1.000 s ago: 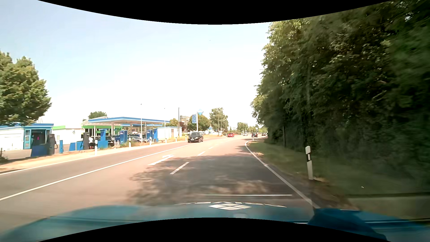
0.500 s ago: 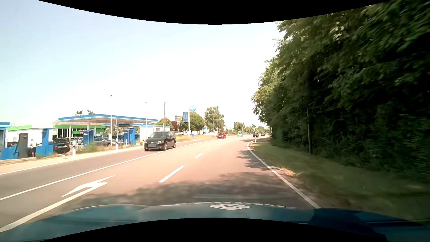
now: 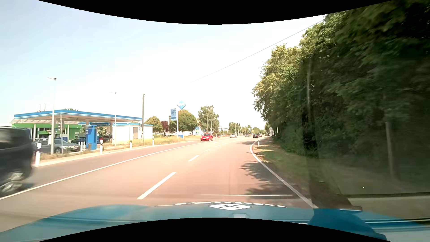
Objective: Follow the waypoints while adhering to traffic rules and regulations
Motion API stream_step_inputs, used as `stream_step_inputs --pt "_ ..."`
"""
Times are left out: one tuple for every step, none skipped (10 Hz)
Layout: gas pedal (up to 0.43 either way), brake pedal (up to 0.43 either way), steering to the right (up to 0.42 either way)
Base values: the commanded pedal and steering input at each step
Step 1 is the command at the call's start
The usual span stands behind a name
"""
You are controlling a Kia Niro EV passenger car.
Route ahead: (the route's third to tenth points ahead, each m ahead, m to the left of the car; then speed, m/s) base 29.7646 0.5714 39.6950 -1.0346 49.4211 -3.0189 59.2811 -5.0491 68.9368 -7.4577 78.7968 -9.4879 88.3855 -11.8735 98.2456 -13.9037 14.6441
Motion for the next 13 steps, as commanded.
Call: stream_step_inputs --pt "0.197 0.0 0.025" --pt "0.197 0.0 0.027" --pt "0.197 0.0 0.027" --pt "0.197 0.0 0.026" --pt "0.197 0.0 0.026" --pt "0.197 0.0 0.026" --pt "0.197 0.0 0.026" --pt "0.197 0.0 0.024" --pt "0.197 0.0 0.024" --pt "0.197 0.0 0.024" --pt "0.197 0.0 0.024" --pt "0.197 0.0 0.024" --pt "0.197 0.0 0.024"
